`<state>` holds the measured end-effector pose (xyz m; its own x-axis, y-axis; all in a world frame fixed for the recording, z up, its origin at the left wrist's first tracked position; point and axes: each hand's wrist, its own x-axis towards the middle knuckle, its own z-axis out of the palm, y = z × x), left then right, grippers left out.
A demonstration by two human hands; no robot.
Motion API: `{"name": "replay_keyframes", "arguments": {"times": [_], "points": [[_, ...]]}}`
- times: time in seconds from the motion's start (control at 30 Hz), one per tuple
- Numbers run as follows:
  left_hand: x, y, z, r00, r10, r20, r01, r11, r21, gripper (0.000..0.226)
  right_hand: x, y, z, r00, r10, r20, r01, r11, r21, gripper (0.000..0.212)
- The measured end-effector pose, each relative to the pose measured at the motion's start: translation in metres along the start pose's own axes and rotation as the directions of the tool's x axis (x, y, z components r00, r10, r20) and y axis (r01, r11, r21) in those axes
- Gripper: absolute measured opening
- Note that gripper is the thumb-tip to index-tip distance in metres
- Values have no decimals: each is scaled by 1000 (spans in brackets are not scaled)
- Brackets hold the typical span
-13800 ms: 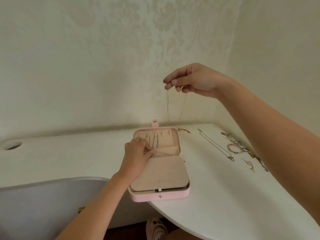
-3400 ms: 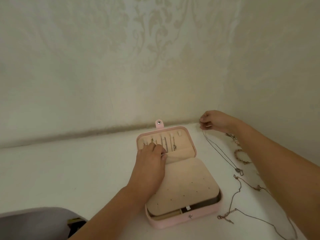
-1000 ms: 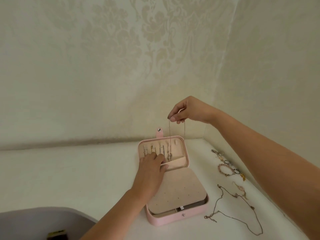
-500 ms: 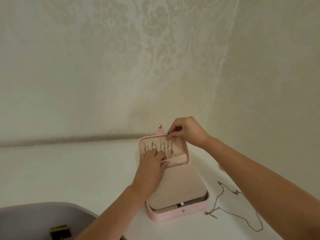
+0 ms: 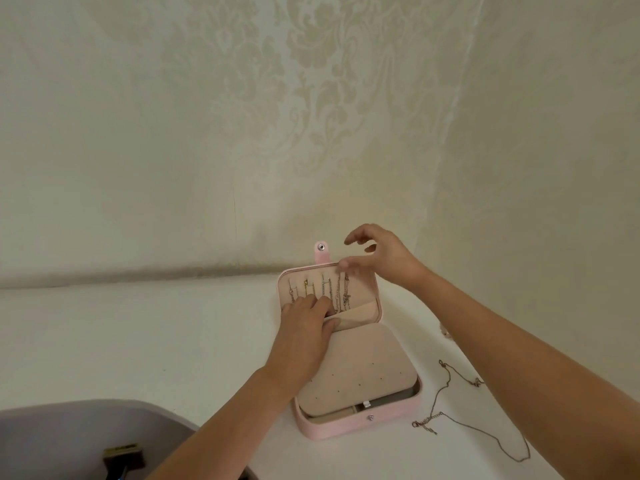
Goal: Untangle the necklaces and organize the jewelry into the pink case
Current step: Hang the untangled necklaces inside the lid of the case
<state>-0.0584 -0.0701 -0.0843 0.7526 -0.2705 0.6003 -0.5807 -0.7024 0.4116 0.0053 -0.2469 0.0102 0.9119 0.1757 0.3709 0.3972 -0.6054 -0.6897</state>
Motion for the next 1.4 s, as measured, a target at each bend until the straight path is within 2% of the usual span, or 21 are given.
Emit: {"name": "replay_keyframes", "arguments": {"times": [0.07,0.13,0.2,0.33,0.47,0.6,0.7,0.8,0.9,0.97,1.03,1.13,1.2,1.27,1.4], "points": [[-1,-1,0,1000,5,-2,-5,1000,-4,10,1,0,-3,982,109,152,-120,991,61,36],[-1,-2,1,1000,7,-4,-7,1000,-4,9,0,1,-2,960,144,239,-161,986,50,29],[0,-2,1,1000,11,2,-11,1000,-4,9,-2,4,2,959,159,236,-178,982,59,18],[1,-1,3,999,12,35,-12,1000,4,9,-2,4,4,955,211,209,-236,966,107,10],[4,-1,0,994,24,102,-25,1000,1,12,-7,1,-2,939,260,227,-286,954,90,12],[4,-5,-8,986,-18,166,27,998,-52,12,-31,7,-22,927,320,196,-340,937,77,29],[6,-11,-19,964,-119,237,131,991,-35,13,-72,10,-50,903,385,190,-383,922,-46,20],[11,-16,-26,922,-199,332,177,980,96,16,-130,9,-64,879,436,192,-385,888,-253,6],[16,-3,-29,911,-214,351,145,966,213,22,-185,9,-56,864,480,151,-412,848,-333,14],[14,23,-29,928,-133,349,77,983,169,26,-212,11,-42,856,499,138,-438,840,-320,19],[4,59,-28,926,51,373,-76,996,52,25,-229,15,-32,870,489,67,-451,843,-294,13],[-22,105,-27,866,266,423,-224,963,-148,24,-245,17,-31,896,444,22,-409,842,-352,8],[-40,120,-22,825,289,485,-231,957,-177,29,-253,17,-36,899,436,38,-384,826,-412,12],[-57,124,-15,789,279,548,-248,960,-132,37,-263,18,-42,898,437,48,-368,806,-464,16],[-86,119,-5,714,243,657,-248,965,-87,48,-279,20,-53,904,424,60,-337,790,-512,13]]}}
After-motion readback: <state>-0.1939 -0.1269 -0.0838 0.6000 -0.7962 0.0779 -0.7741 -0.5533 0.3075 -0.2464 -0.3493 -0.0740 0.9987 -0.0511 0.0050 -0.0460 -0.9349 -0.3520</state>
